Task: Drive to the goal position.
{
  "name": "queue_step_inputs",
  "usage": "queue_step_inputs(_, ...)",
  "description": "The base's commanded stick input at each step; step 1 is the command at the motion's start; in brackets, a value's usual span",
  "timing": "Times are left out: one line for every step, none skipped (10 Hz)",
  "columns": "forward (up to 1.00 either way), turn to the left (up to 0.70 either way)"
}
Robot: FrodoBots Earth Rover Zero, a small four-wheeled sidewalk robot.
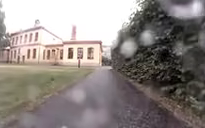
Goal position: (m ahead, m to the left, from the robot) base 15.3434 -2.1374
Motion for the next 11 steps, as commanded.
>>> queue_step_inputs(0.85, 0.00)
queue_step_inputs(0.85, 0.00)
queue_step_inputs(0.85, 0.00)
queue_step_inputs(0.85, 0.00)
queue_step_inputs(0.85, 0.00)
queue_step_inputs(0.85, 0.00)
queue_step_inputs(0.85, 0.00)
queue_step_inputs(0.85, 0.00)
queue_step_inputs(0.85, 0.00)
queue_step_inputs(0.85, 0.00)
queue_step_inputs(0.85, 0.00)
